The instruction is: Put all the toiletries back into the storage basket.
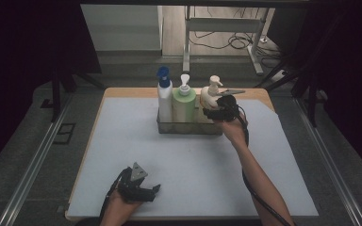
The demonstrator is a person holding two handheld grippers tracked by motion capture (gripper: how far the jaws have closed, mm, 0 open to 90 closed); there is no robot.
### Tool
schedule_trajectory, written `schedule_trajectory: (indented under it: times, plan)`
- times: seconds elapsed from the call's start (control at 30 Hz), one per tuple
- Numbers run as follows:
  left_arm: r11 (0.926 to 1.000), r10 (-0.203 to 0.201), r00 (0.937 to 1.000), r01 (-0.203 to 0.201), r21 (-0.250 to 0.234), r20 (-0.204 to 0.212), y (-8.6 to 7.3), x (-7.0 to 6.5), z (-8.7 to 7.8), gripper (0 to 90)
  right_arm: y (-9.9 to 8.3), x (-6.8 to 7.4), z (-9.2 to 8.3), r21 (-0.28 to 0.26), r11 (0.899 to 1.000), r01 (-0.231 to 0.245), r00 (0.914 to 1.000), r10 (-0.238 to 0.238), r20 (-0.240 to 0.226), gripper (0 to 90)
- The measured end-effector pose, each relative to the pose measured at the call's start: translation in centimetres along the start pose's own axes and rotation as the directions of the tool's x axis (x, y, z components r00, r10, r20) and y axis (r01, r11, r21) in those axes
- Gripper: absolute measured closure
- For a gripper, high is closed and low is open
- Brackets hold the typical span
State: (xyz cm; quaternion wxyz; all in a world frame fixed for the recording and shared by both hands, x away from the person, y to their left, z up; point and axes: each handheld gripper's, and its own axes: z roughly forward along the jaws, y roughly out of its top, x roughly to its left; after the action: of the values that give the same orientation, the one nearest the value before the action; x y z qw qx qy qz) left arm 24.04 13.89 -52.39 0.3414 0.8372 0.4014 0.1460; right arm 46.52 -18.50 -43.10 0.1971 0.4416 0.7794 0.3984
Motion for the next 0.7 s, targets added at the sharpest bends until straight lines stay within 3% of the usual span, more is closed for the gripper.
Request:
schedule_trajectory:
  times: [0.27,0.7]
  plan:
    - [1.0000,0.000,1.0000,0.000,-0.001,0.000,0.0,0.0,0.0,12.1,-0.4,-0.3,-0.9,-0.001,1.000,0.009,0.9996,-0.009,-0.026,33.0]
    - [1.0000,-0.002,1.0000,0.002,-0.002,0.000,0.0,0.0,0.0,12.1,-1.6,-1.3,-4.7,-0.014,1.000,0.012,0.9981,-0.013,-0.060,37.1]
